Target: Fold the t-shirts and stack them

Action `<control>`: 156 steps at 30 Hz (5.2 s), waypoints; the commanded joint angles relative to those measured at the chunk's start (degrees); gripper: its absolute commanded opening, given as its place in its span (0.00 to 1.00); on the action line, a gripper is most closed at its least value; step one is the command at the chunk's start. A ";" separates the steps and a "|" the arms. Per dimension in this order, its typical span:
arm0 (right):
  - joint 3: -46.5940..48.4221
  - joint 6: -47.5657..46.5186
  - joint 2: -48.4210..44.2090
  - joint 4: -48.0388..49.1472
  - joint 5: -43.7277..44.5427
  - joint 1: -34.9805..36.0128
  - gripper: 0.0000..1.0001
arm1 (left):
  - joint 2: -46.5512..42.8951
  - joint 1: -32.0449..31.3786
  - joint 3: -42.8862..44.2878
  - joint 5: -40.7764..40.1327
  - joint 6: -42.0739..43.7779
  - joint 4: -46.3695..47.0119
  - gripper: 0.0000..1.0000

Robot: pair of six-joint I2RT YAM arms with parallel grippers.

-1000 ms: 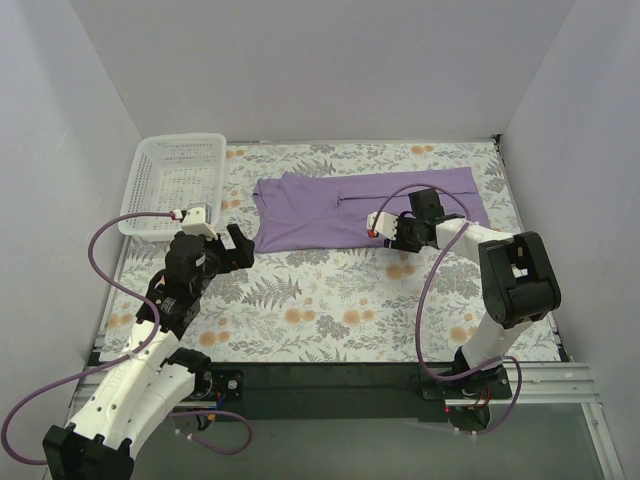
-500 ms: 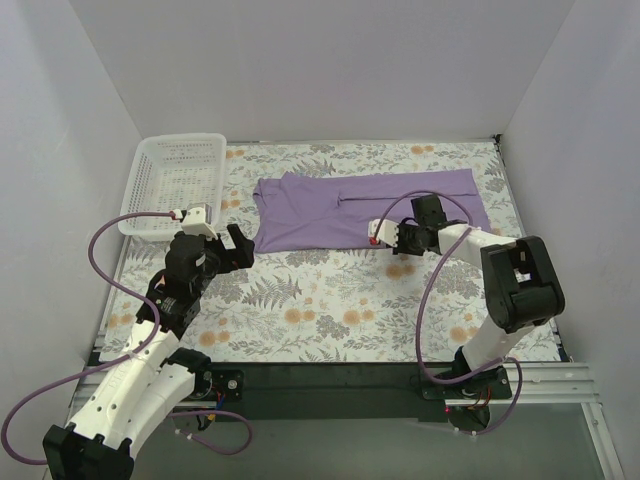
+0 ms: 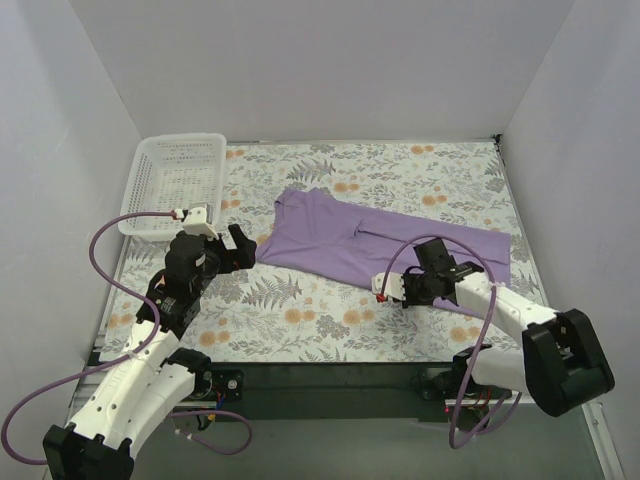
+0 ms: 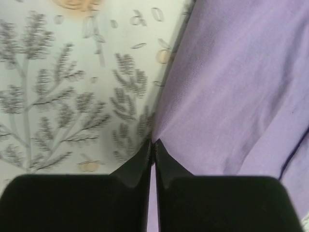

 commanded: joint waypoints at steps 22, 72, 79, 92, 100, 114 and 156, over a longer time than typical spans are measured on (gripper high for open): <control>25.93 28.41 8.23 -9.45 -32.12 -17.74 0.62 | 22.62 -6.85 -3.70 15.77 -37.10 10.69 0.59; 14.77 27.17 0.49 -3.65 -40.22 -26.10 0.63 | 87.32 5.62 70.35 -5.42 -12.70 -15.15 0.00; 14.50 26.73 0.93 -3.74 -38.72 -26.10 0.63 | 82.53 7.12 77.01 4.23 -7.34 -15.08 0.52; 13.80 21.20 0.23 -7.69 -32.50 -25.31 0.65 | 35.14 3.36 27.18 37.80 -7.41 3.65 0.67; 12.31 13.91 -5.65 -12.71 -22.56 -25.83 0.70 | 18.95 -25.47 2.47 24.30 -10.32 8.57 0.65; 10.64 19.52 -5.39 -13.68 -21.23 -31.81 0.69 | 41.69 -35.68 1.30 6.81 -39.31 26.16 0.59; 8.53 21.28 -6.89 -10.95 -28.08 -33.30 0.69 | 60.63 -35.68 16.27 -4.38 -49.36 1.01 0.00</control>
